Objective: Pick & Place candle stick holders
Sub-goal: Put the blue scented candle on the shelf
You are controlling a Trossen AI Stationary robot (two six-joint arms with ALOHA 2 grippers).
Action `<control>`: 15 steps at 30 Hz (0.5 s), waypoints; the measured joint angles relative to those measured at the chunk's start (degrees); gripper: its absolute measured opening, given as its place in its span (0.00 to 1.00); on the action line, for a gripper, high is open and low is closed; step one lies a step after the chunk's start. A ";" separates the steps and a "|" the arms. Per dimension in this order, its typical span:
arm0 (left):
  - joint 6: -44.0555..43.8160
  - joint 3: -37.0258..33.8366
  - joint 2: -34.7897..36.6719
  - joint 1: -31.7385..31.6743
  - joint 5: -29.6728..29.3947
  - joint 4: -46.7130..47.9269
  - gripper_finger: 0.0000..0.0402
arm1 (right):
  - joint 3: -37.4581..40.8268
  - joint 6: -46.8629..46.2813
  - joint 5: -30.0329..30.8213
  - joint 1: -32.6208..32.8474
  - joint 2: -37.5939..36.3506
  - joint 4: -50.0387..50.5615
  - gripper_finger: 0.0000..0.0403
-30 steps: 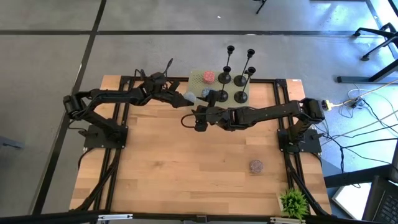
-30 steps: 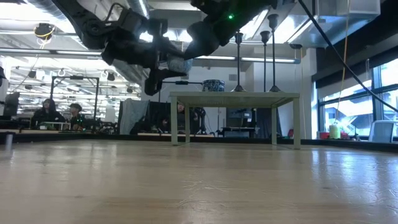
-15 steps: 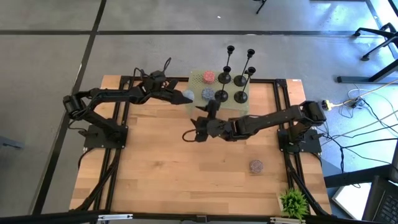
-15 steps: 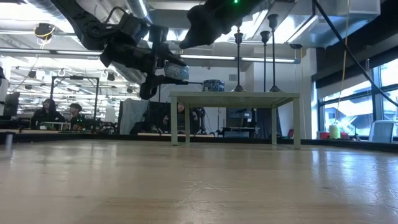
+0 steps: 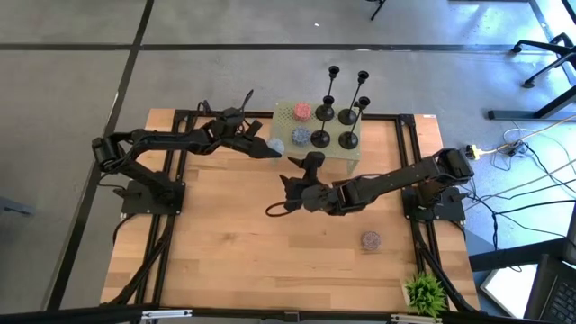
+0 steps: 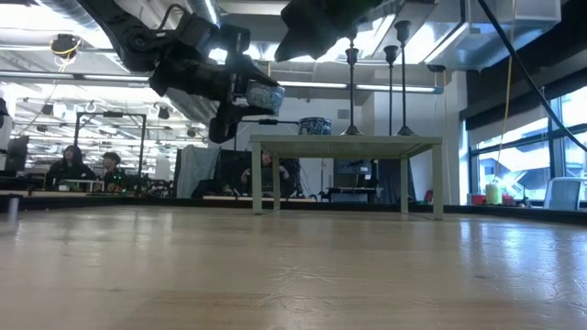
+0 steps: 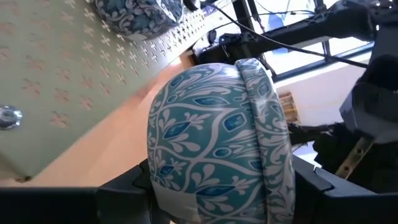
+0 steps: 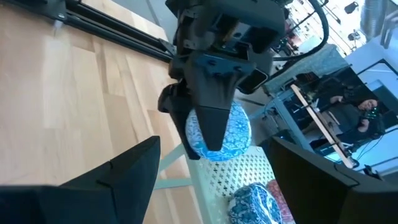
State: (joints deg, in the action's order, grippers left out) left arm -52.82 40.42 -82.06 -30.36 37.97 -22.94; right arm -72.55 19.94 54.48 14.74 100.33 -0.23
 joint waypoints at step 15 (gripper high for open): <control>-2.74 -0.07 -3.61 -3.55 -1.75 -1.62 0.53 | 0.00 0.00 -0.07 0.00 -0.04 -0.20 0.75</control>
State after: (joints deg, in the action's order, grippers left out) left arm -55.56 40.36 -85.67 -33.91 36.23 -24.56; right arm -72.55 19.95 54.41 14.74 100.29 -0.43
